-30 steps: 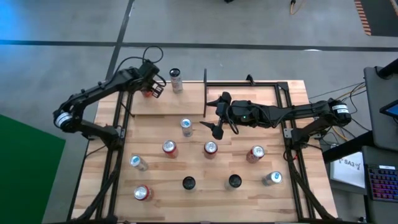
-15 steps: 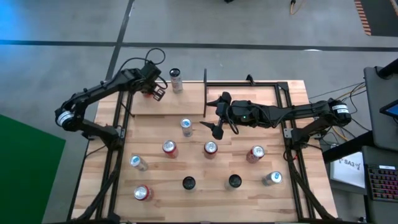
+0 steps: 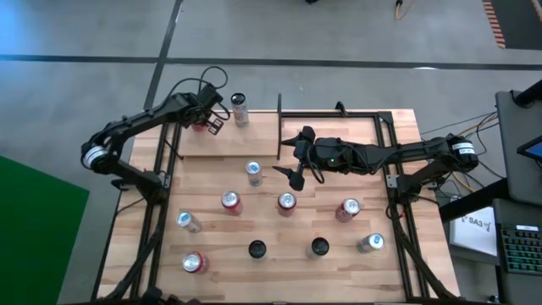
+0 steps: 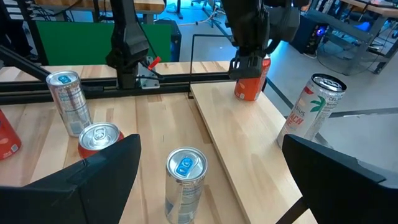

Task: Place canned beverage on shelf
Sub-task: Put the right orange soda can on the shelf

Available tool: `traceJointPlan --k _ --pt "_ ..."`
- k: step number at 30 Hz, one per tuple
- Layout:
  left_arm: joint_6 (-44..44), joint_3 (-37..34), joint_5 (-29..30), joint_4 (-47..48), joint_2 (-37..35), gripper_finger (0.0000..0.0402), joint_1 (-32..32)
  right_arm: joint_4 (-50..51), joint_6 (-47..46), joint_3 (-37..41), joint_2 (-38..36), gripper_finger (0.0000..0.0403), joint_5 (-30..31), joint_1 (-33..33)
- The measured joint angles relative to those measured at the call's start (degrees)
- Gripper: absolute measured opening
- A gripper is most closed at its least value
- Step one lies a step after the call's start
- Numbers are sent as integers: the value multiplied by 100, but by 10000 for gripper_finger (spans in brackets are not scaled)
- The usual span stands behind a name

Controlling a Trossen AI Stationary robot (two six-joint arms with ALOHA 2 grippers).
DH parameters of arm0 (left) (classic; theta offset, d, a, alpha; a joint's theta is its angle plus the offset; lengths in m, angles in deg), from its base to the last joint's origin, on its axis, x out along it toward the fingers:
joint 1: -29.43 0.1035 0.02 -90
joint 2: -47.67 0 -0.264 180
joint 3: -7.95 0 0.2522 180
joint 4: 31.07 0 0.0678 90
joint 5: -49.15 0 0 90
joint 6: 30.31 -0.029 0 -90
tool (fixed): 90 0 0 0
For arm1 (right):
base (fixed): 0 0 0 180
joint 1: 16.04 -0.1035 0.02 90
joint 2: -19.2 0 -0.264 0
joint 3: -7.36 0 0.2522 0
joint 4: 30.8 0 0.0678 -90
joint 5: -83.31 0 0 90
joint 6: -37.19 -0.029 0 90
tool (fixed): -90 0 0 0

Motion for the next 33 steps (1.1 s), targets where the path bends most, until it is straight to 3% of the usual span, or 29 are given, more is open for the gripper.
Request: traceJointPlan --k 4,8,14,21,25,33 --pt "0 0 52 -2 54 0 17 -2 -3 0 0 381 1 0" --pt "-16 2 466 34 22 0 17 -2 2 0 0 381 -1 0" --pt "-120 23 396 138 -234 0 -25 -4 8 0 0 381 -1 0" --pt "-173 33 -751 543 -485 0 -44 -13 39 0 0 381 1 0" --pt "-261 13 -393 564 -386 0 37 -13 37 2 0 381 -1 0" --pt "-306 4 -311 537 -143 0 264 -11 33 2 0 381 1 0"
